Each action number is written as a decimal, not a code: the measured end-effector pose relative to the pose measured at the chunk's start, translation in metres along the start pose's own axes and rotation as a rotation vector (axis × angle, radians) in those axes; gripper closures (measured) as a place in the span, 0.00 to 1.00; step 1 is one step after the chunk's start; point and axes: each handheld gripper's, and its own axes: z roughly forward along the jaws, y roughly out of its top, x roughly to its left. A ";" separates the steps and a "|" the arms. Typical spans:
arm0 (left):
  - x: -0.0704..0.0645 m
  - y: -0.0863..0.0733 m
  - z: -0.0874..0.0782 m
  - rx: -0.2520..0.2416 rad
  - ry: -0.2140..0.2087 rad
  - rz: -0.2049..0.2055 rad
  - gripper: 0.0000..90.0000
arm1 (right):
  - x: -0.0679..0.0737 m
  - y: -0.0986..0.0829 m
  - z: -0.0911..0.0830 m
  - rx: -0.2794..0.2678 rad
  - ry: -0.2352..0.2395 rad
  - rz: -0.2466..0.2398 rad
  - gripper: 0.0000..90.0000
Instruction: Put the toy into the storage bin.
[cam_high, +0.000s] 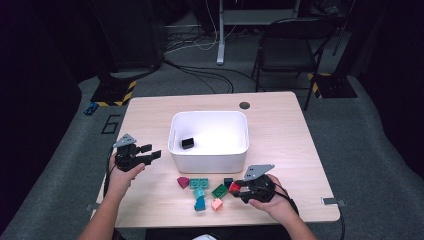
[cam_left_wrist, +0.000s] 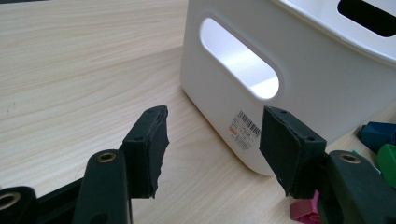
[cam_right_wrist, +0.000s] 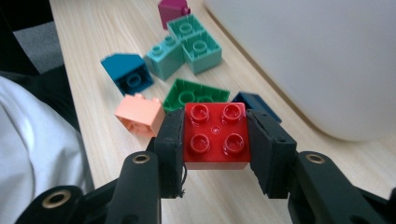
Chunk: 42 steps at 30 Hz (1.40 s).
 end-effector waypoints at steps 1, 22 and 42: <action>0.000 0.000 0.000 -0.001 0.000 0.000 0.46 | 0.000 0.003 -0.002 -0.003 0.002 0.001 0.65; 0.001 -0.006 -0.008 -0.010 0.022 -0.012 0.46 | -0.005 0.080 -0.045 -0.054 0.065 -0.047 0.65; 0.001 -0.011 -0.015 -0.002 0.035 -0.013 0.46 | -0.031 0.151 -0.044 -0.101 0.029 -0.064 0.65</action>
